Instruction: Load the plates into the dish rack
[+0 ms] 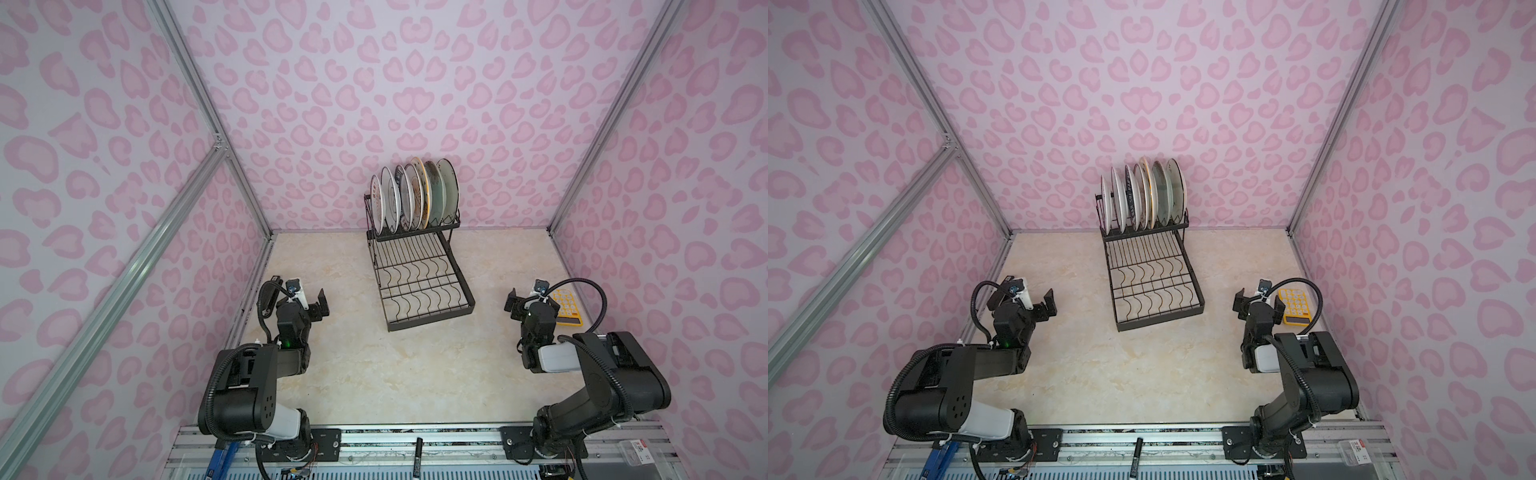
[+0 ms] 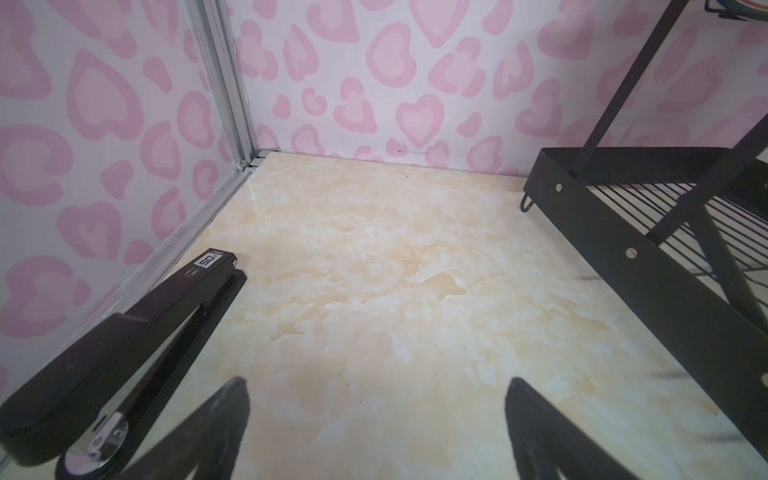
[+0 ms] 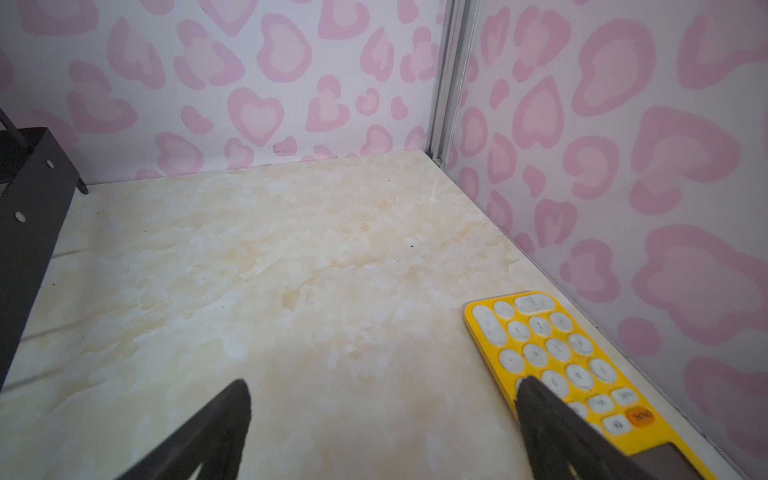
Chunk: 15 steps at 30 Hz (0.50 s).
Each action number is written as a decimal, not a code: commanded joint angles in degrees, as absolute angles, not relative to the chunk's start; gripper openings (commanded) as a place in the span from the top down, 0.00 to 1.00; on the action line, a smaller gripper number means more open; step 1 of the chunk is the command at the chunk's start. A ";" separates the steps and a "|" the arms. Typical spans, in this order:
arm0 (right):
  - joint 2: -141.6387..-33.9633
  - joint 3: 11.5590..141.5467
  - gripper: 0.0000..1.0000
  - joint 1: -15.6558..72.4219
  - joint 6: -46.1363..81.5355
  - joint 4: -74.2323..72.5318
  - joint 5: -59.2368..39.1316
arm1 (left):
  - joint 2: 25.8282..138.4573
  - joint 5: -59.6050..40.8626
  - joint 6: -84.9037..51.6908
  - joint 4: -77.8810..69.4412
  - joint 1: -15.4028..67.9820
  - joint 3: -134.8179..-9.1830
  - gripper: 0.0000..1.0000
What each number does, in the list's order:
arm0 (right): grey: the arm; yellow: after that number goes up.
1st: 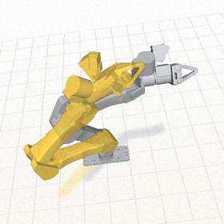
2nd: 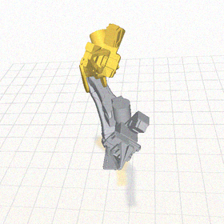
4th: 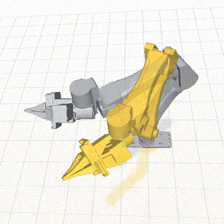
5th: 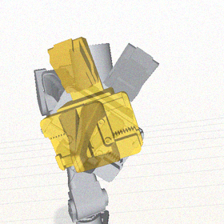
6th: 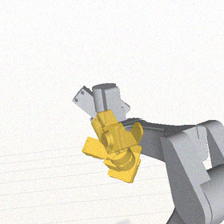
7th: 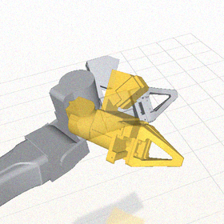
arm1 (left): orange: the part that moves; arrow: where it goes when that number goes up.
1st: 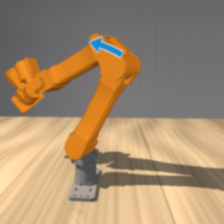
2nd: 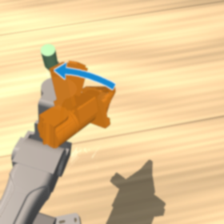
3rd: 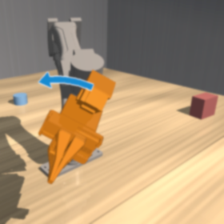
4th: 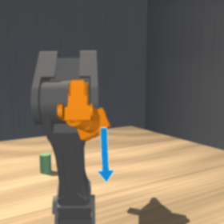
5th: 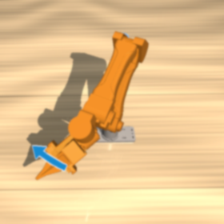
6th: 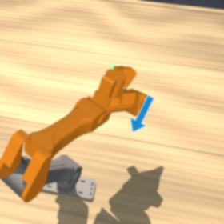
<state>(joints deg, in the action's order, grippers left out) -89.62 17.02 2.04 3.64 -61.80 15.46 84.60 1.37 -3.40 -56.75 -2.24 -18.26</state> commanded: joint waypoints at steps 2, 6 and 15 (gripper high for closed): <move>-89.82 16.68 0.02 2.09 3.34 -63.86 16.35 | 84.63 0.02 -2.50 -56.87 -2.28 -18.73 0.02; -89.93 16.81 0.01 1.95 2.27 -63.75 12.74 | 84.71 0.00 -2.50 -56.82 -2.23 -18.73 0.03; -89.82 18.80 0.01 0.88 1.18 -59.78 5.28 | 84.73 0.02 -2.50 -56.86 -2.23 -18.73 0.02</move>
<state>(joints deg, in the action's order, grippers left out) -89.67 18.85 0.95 1.80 -59.61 6.92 84.60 0.36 -3.03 -56.16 -2.17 -18.33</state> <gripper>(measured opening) 0.985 0.976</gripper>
